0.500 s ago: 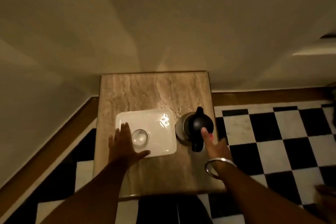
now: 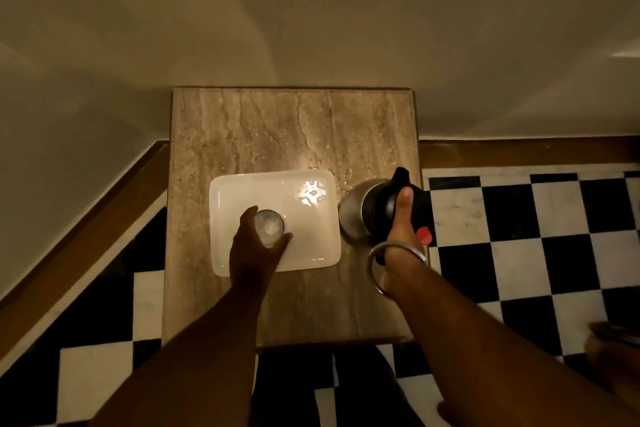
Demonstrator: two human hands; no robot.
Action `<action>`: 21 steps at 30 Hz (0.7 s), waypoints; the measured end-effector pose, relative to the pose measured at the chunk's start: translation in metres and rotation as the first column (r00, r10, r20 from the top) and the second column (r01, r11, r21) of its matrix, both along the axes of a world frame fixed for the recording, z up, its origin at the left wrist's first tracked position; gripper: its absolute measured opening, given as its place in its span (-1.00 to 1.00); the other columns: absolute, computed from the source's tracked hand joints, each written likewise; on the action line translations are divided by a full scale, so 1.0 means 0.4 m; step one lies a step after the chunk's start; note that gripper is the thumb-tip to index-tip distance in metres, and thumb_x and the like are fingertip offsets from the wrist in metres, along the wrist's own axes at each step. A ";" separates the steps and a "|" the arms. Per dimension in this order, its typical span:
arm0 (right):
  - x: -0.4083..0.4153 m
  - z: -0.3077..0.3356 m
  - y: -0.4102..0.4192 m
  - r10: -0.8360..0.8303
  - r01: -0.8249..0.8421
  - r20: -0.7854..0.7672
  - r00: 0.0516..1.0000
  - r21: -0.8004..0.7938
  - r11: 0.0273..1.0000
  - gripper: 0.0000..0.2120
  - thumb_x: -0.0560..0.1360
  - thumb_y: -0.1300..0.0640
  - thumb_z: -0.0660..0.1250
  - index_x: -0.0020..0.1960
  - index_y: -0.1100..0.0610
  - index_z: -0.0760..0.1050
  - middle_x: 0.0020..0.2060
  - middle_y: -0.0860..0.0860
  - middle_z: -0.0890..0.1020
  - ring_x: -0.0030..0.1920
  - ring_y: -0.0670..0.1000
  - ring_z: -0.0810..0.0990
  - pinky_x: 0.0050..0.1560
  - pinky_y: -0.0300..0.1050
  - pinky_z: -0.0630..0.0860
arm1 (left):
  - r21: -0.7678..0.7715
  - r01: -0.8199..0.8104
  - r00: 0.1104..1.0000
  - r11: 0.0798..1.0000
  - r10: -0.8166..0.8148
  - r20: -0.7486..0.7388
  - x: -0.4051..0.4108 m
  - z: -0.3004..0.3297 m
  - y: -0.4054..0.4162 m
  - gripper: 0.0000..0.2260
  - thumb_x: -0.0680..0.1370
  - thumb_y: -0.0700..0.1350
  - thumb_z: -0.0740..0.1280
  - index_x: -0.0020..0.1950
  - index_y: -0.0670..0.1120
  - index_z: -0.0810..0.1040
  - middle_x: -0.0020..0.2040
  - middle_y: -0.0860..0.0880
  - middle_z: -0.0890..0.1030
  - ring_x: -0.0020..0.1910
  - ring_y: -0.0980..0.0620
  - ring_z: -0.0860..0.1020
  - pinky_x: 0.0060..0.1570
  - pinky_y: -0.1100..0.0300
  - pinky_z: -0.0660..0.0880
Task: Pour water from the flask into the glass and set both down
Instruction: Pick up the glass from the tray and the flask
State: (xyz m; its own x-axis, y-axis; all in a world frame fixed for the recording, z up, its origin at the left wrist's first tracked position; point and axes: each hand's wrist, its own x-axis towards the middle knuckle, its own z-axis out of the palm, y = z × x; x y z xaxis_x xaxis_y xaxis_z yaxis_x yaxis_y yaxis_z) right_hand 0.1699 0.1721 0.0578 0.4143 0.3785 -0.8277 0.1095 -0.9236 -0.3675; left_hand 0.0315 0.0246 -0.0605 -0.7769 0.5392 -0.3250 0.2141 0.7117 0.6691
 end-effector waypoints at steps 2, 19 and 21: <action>0.006 -0.004 -0.004 0.026 -0.025 -0.014 1.000 0.034 0.999 0.45 -0.35 -0.68 0.18 0.42 0.02 0.24 0.32 0.19 0.49 0.25 0.26 0.49 0.29 0.28 0.42 | 0.006 -0.009 1.000 1.000 0.009 -0.004 0.003 -0.005 -0.002 -0.19 0.31 0.16 0.58 0.41 0.03 0.23 0.27 -0.05 0.53 0.21 -0.12 0.52 0.19 -0.08 0.49; 0.128 0.013 0.037 0.388 -0.413 0.150 0.909 0.218 0.884 -0.03 0.10 -0.53 0.33 0.17 0.24 0.53 0.04 0.23 0.66 0.03 0.21 0.63 0.14 0.16 0.55 | 0.099 0.002 1.000 0.995 -0.003 0.009 -0.039 0.056 0.034 -0.35 0.20 0.00 0.66 0.13 -0.02 0.39 0.01 0.07 0.55 -0.02 0.02 0.54 -0.01 0.12 0.50; 0.141 0.031 0.062 0.490 -0.513 0.149 0.859 0.251 0.821 -0.14 0.07 -0.49 0.34 -0.03 0.25 0.58 -0.14 0.20 0.68 -0.13 0.17 0.64 -0.15 -0.01 0.55 | 0.124 0.026 1.000 0.992 -0.025 -0.006 -0.035 0.077 0.052 -0.35 0.20 -0.02 0.66 0.15 -0.04 0.40 0.05 0.02 0.57 0.03 0.00 0.54 0.04 0.09 0.50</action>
State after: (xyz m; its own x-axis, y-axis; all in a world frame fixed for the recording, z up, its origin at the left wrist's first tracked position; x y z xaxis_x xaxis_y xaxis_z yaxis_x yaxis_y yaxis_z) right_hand 0.2261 0.1971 0.0702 0.1612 0.7558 -0.6346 0.5673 -0.5971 -0.5671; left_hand 0.0177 0.0452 -0.0298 -0.7639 0.5945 -0.2511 0.2342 0.6178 0.7506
